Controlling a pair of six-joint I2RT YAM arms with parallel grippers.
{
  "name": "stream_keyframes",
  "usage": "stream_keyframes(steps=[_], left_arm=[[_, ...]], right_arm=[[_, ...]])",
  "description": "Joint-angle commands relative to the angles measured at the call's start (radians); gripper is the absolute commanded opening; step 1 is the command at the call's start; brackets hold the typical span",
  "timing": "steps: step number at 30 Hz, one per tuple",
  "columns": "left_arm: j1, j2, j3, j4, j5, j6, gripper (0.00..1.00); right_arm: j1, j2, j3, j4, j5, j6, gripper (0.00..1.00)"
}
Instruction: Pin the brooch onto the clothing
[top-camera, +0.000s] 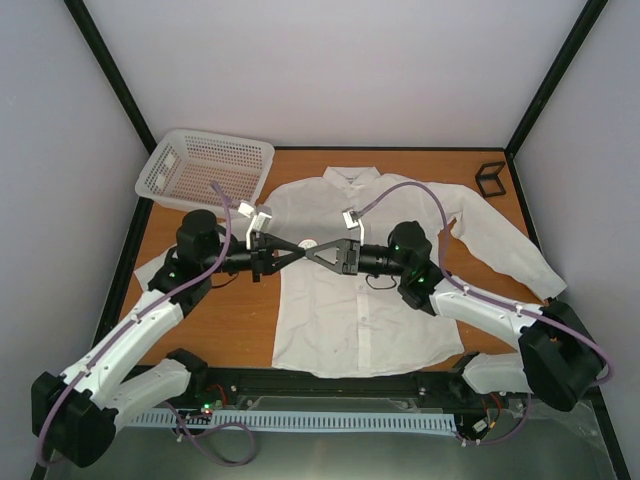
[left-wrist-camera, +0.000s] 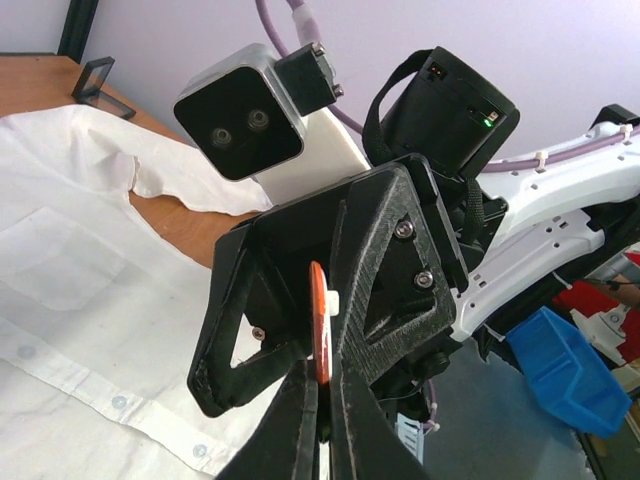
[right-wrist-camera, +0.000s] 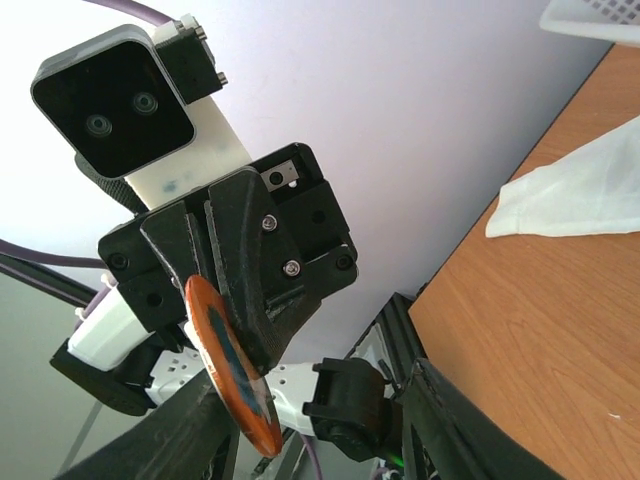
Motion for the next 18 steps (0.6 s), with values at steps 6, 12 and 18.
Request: stream_keyframes(steps=[6,12,18], left_arm=[[-0.025,-0.078,0.045,0.0,0.052,0.113,0.01],[-0.024,-0.13,0.038,-0.053,-0.128,0.138,0.01],[-0.023,-0.096,0.044,-0.082,-0.344,0.173,0.01]], right_arm=[[0.007,0.02,-0.001,0.03,0.007,0.025,0.52],[-0.003,-0.21,0.047,-0.504,0.052,-0.328,0.77],[-0.055,-0.297,0.146,-0.943,0.398,-0.559,0.87]])
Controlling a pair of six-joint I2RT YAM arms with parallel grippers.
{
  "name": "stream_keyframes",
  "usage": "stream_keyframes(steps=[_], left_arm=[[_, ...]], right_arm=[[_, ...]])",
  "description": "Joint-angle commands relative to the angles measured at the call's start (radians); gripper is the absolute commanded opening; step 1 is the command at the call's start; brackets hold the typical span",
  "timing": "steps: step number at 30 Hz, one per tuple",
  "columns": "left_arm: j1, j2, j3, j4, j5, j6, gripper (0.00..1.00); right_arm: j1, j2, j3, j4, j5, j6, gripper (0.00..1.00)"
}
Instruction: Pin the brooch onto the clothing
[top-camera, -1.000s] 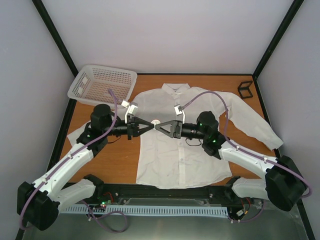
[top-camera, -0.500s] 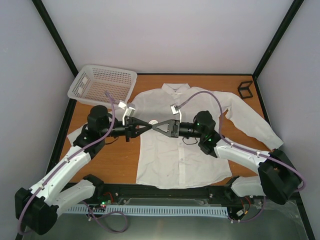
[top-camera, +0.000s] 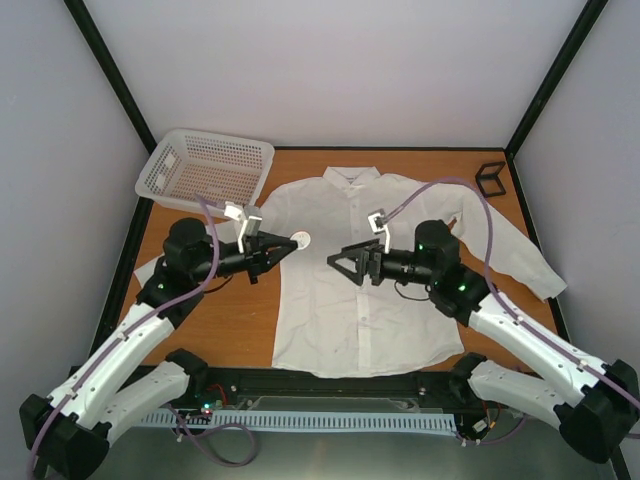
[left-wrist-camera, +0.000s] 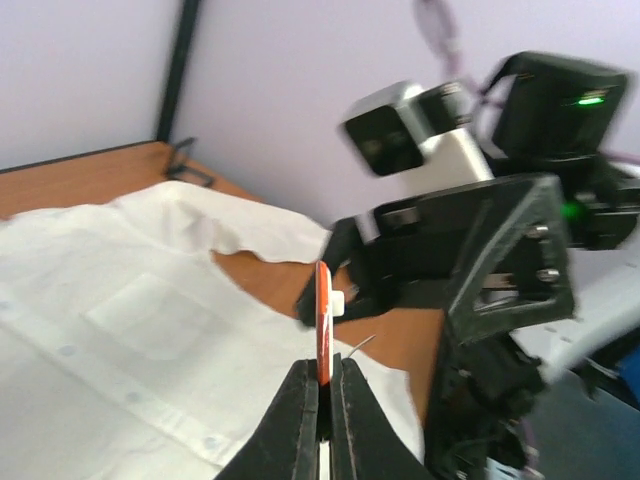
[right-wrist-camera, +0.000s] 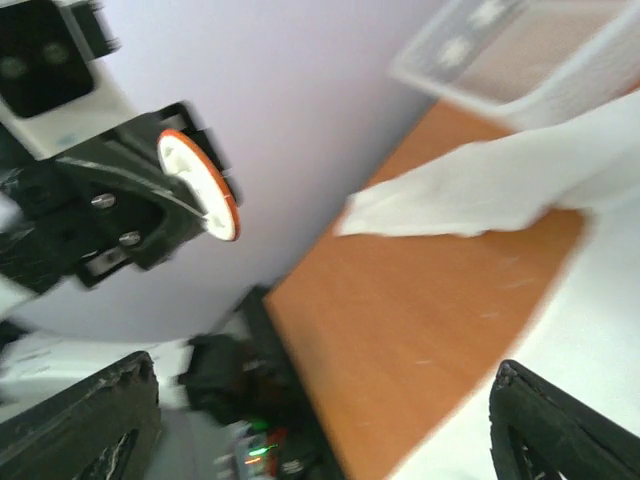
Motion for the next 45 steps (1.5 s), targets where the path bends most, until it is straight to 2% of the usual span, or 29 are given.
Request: stream_keyframes(steps=[1,5,7,10,14,17,19,24,27,31,45], left_arm=[[-0.004,0.039,0.047,-0.044,-0.243,0.054,0.01],[-0.002,0.155,0.117,-0.094,-0.499,0.046,0.0],[0.008,0.24,0.189,-0.128,-0.551,0.043,0.01],[0.04,0.372,0.278,-0.175,-0.585,0.054,0.01],[0.101,0.543,0.349,-0.162,-0.605,0.032,0.01],[0.119,0.675,0.416,-0.146,-0.611,0.044,0.01],[0.12,0.741,0.432,-0.076,-0.631,0.064,0.01],[0.12,0.85,0.408,0.131,-0.646,0.168,0.01],[0.12,0.901,0.399,0.205,-0.643,0.251,0.01],[0.125,0.955,0.369,0.302,-0.674,0.313,0.01],[0.151,1.032,0.351,0.364,-0.602,0.313,0.01]], right_arm=[[-0.024,0.037,0.13,-0.423,0.38,-0.258,0.87],[-0.024,0.268,0.294,-0.497,0.668,-0.419,0.87],[-0.024,0.417,0.393,-0.502,0.767,-0.48,0.88],[-0.024,0.609,0.522,-0.455,0.826,-0.553,0.9],[-0.042,0.815,0.664,-0.381,0.801,-0.601,0.89],[-0.076,0.946,0.76,-0.371,0.742,-0.598,0.81],[-0.104,1.027,0.818,-0.37,0.673,-0.598,0.75],[-0.152,1.195,0.956,-0.408,0.521,-0.688,0.7],[-0.159,1.258,1.024,-0.469,0.512,-0.749,0.65],[-0.163,1.301,1.055,-0.513,0.505,-0.784,0.64],[-0.163,1.401,1.132,-0.595,0.596,-0.842,0.65]])
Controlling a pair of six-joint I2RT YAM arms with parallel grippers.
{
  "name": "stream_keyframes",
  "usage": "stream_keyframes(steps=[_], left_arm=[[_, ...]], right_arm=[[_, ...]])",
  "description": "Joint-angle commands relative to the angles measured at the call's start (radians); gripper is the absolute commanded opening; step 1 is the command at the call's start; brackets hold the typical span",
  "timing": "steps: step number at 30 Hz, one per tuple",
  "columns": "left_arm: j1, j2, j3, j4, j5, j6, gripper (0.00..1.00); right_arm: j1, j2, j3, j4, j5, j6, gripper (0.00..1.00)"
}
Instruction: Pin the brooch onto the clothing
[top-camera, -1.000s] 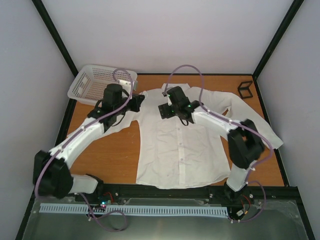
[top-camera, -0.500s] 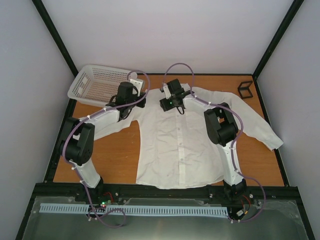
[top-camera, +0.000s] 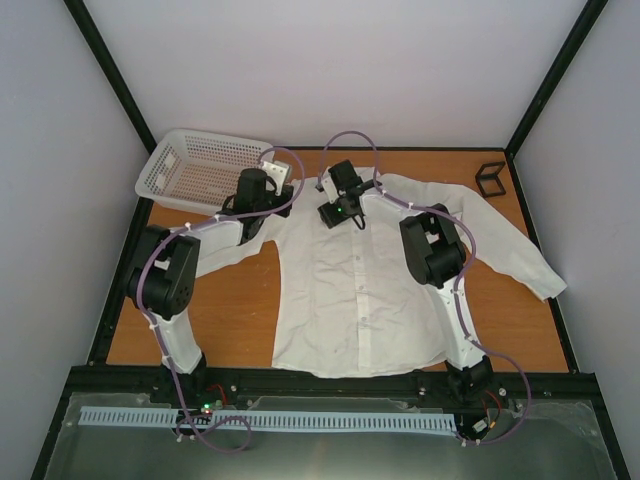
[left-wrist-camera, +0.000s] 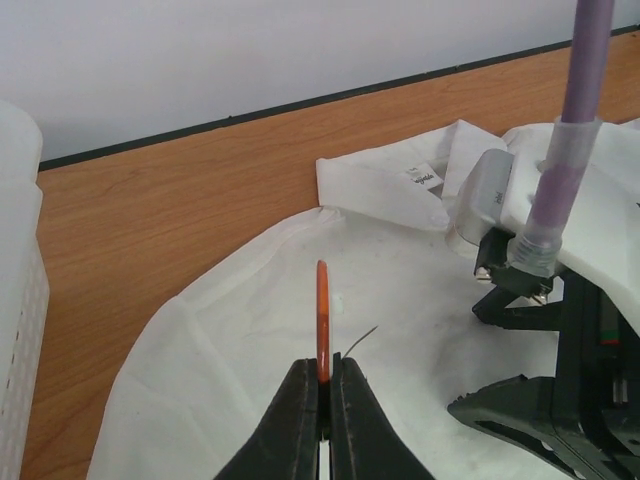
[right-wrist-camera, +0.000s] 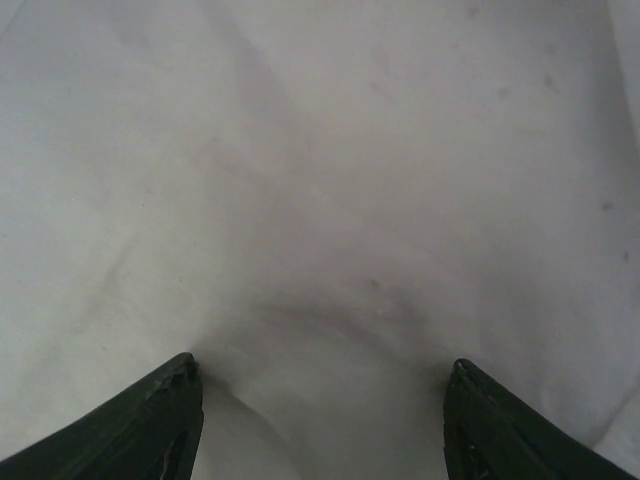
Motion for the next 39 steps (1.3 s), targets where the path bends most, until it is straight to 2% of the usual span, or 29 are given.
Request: stream_keyframes(steps=[1,4,10,14,18,28,31,32,33,35,39], left_arm=[[0.013,0.03,-0.003,0.064,0.048,0.028,0.01],[0.012,0.038,-0.011,0.07,0.066,0.053,0.01],[0.012,0.062,-0.023,0.097,0.081,0.116,0.01],[0.012,0.085,-0.017,0.127,0.097,0.129,0.01],[0.012,0.108,0.001,0.107,0.077,0.13,0.01],[0.012,0.125,-0.001,0.105,0.084,0.075,0.01],[0.012,0.11,-0.008,0.098,0.055,0.055,0.01],[0.012,0.099,-0.014,0.099,0.047,0.049,0.01],[0.012,0.089,-0.017,0.096,0.038,0.04,0.01],[0.012,0.07,-0.022,0.083,0.019,0.007,0.01],[0.012,0.038,-0.014,0.036,0.01,-0.062,0.01]], right_arm=[[0.003,0.037,0.027,-0.044,0.05,-0.042,0.64],[0.003,0.047,0.026,-0.046,0.041,-0.043,0.57],[0.003,0.057,0.037,-0.023,0.002,-0.029,0.26],[0.002,0.054,0.05,-0.017,-0.01,-0.025,0.21],[-0.004,0.04,0.042,0.005,-0.04,-0.016,0.03],[-0.036,-0.034,-0.011,0.059,-0.174,0.017,0.03],[-0.037,-0.057,-0.024,0.053,-0.17,-0.02,0.03],[-0.037,-0.053,-0.019,0.038,-0.148,-0.038,0.12],[-0.037,-0.04,-0.001,0.011,-0.12,-0.052,0.26],[-0.037,0.0,0.059,-0.059,-0.085,-0.072,0.32],[-0.035,0.062,0.152,-0.152,-0.017,-0.064,0.55]])
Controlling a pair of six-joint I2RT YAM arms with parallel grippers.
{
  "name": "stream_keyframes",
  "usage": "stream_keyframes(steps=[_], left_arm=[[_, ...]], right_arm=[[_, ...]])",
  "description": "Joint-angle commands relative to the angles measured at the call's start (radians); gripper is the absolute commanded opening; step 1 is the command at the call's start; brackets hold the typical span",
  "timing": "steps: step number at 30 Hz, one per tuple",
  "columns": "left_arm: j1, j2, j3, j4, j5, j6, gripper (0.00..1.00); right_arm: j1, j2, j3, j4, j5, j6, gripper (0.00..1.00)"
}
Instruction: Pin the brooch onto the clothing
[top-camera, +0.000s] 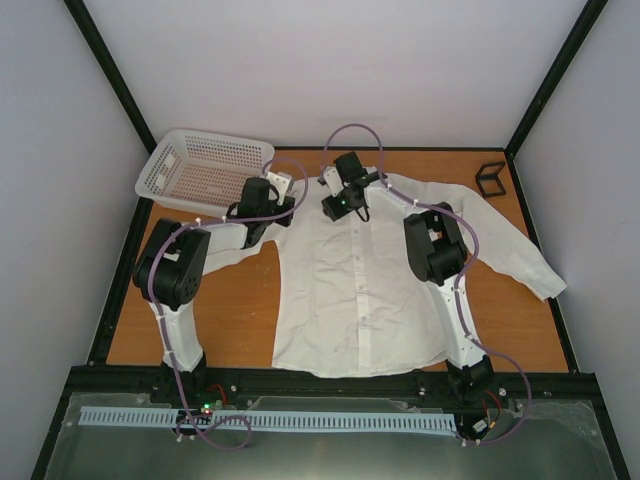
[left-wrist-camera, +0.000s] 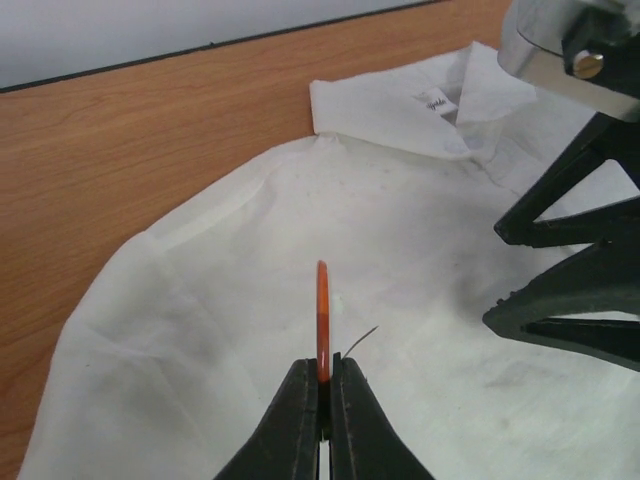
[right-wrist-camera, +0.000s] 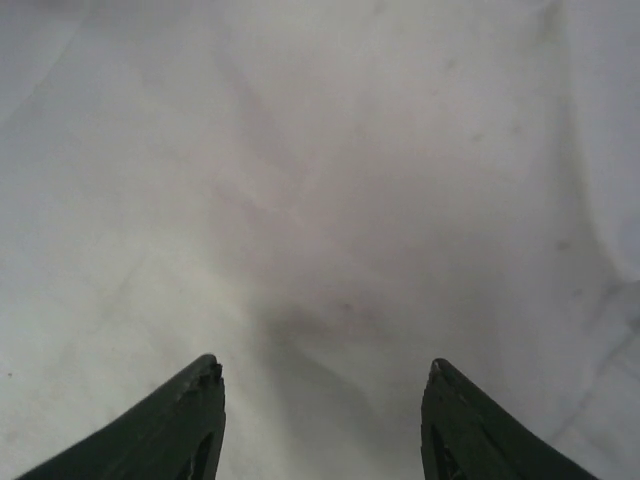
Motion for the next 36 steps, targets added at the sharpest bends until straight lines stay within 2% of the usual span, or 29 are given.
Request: stream_keyframes(steps=[1,5,12,14,20,28,36], left_arm=[[0.005,-0.071,0.013,-0.031,-0.025,-0.104,0.01],[0.005,-0.102,0.0,-0.038,-0.026,-0.12,0.01],[0.005,-0.134,-0.018,-0.037,-0.051,-0.123,0.01],[0.005,-0.134,-0.018,-0.034,-0.049,-0.123,0.01],[0.005,-0.107,-0.018,-0.007,-0.028,-0.12,0.01],[0.005,-0.031,0.021,-0.003,-0.007,-0.101,0.0],[0.006,0.026,0.069,-0.016,0.013,-0.033,0.01]], right_arm=[[0.002,0.073,0.128,-0.134,0.09,-0.013,0.58],[0.017,0.139,0.246,-0.259,0.133,-0.008,0.68],[0.036,0.234,0.4,-0.414,0.179,0.022,0.73],[0.037,0.28,0.462,-0.472,0.185,0.033,0.72],[0.036,0.329,0.489,-0.489,0.16,0.049,0.35],[0.029,0.263,0.473,-0.397,0.092,0.038,0.05],[-0.005,0.128,0.318,-0.246,-0.072,0.003,0.03]])
